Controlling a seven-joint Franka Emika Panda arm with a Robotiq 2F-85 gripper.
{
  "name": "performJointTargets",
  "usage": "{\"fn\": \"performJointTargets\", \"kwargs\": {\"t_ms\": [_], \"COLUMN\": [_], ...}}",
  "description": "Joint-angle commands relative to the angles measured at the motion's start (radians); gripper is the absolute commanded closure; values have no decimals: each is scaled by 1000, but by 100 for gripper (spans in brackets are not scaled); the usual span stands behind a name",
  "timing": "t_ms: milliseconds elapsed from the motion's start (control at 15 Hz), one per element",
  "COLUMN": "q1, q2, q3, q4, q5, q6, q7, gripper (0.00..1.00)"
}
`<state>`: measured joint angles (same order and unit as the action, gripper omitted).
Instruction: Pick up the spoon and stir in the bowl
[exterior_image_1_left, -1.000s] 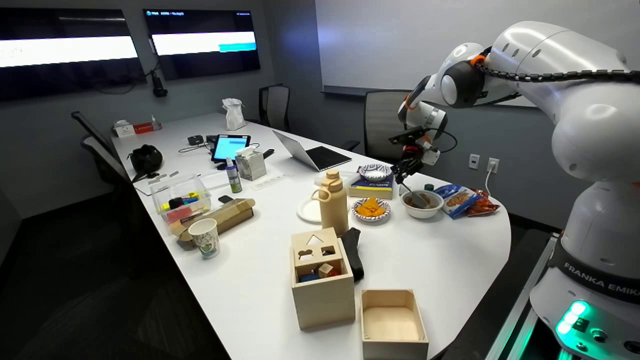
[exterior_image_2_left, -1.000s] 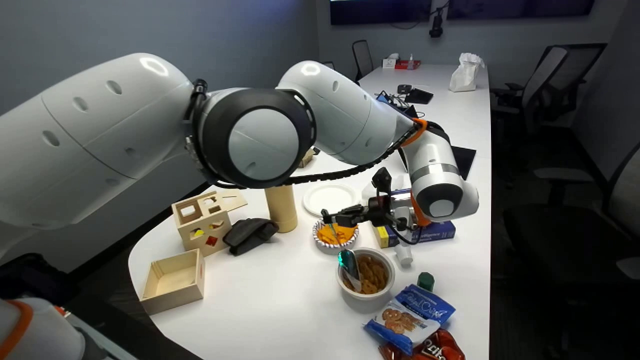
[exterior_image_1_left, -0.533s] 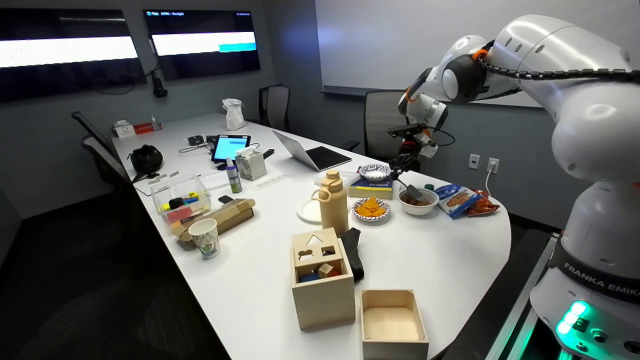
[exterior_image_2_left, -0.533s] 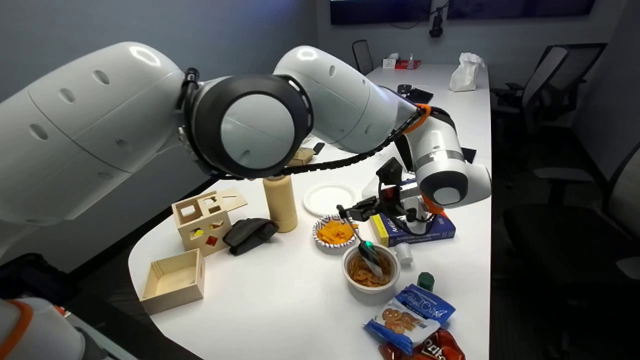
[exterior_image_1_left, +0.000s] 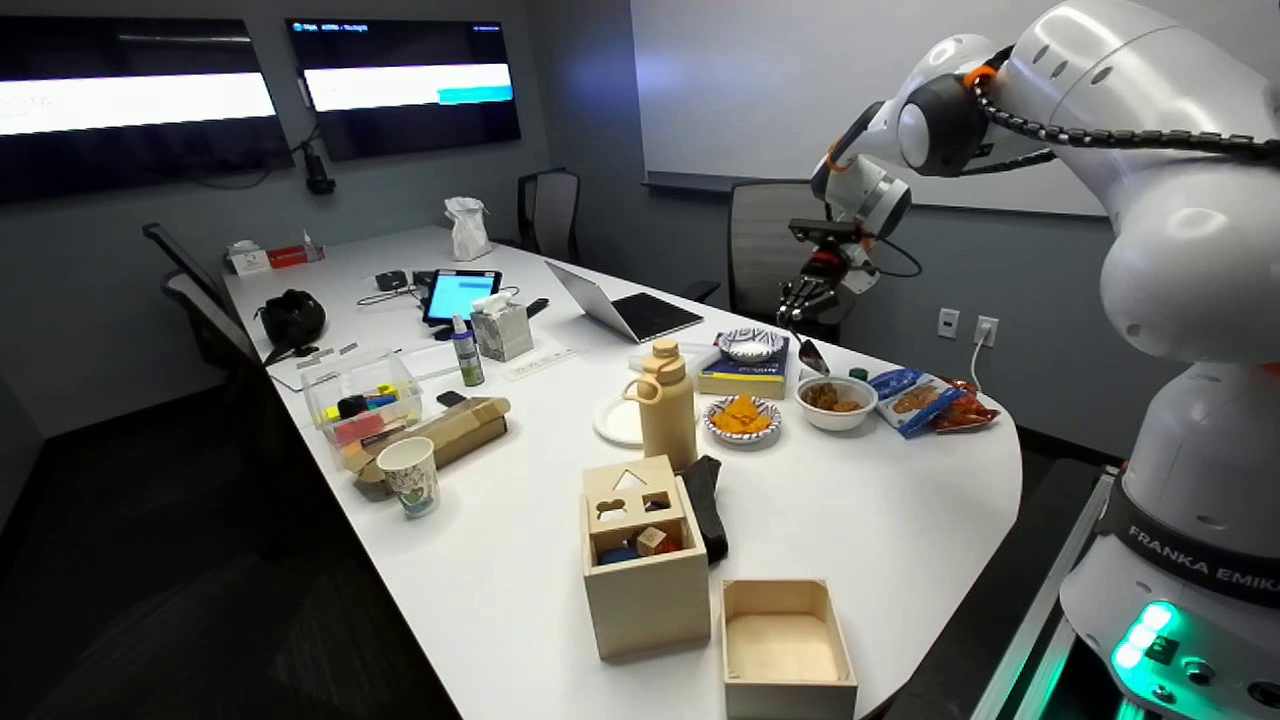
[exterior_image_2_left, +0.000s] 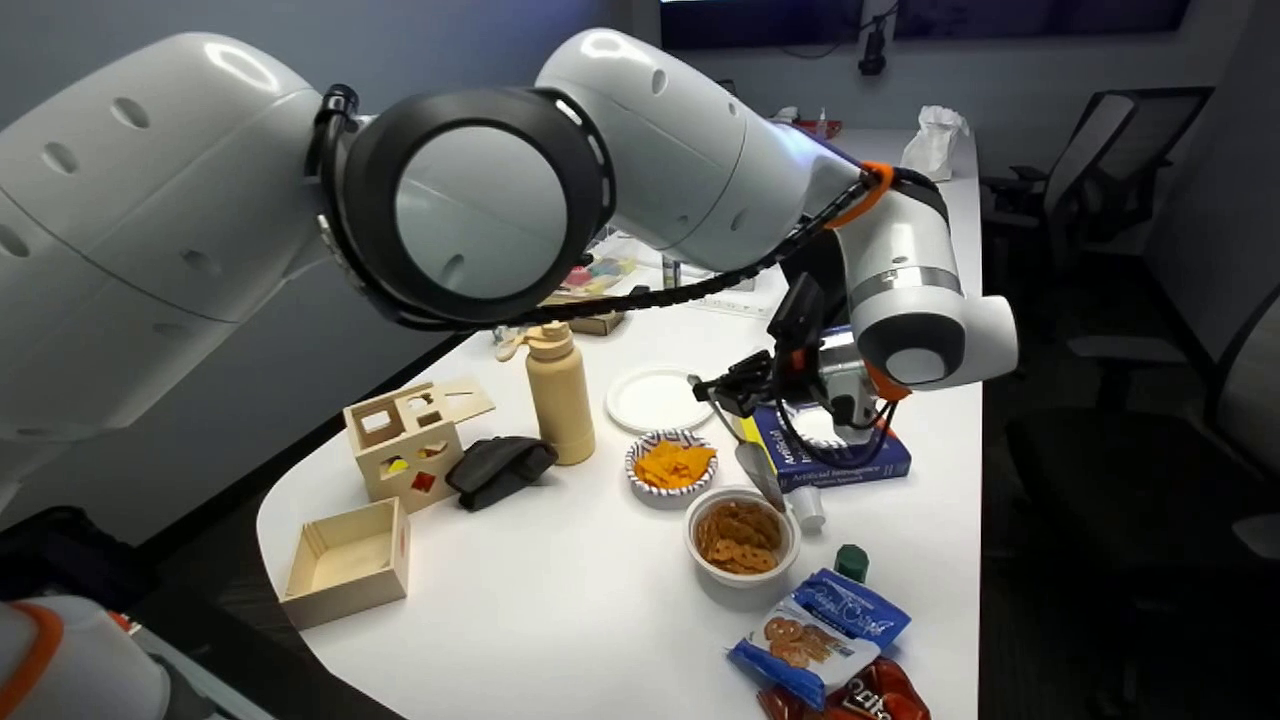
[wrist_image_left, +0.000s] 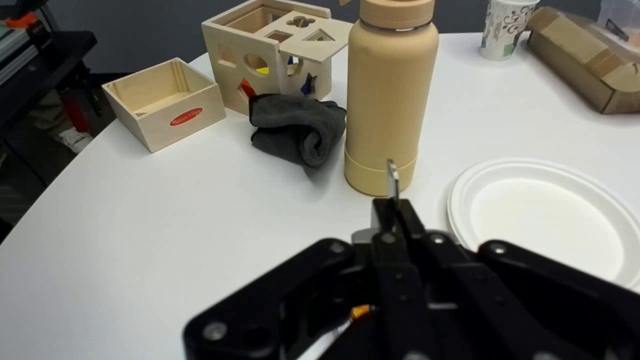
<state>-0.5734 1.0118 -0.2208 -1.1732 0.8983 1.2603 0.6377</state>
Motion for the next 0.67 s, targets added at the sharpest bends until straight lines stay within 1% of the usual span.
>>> {"fn": "performJointTargets", "kwargs": {"t_ms": [0,400,600], "q1": [-19,-16,-13], "q2": [-11,-3,4], "q3": [28,27,12], "q4": [-45,-103,-127], "q5": [54,96,91], "q6": [-10,-16,-23], "q7": [-75,-171,-165], "gripper": [99,99,99]}}
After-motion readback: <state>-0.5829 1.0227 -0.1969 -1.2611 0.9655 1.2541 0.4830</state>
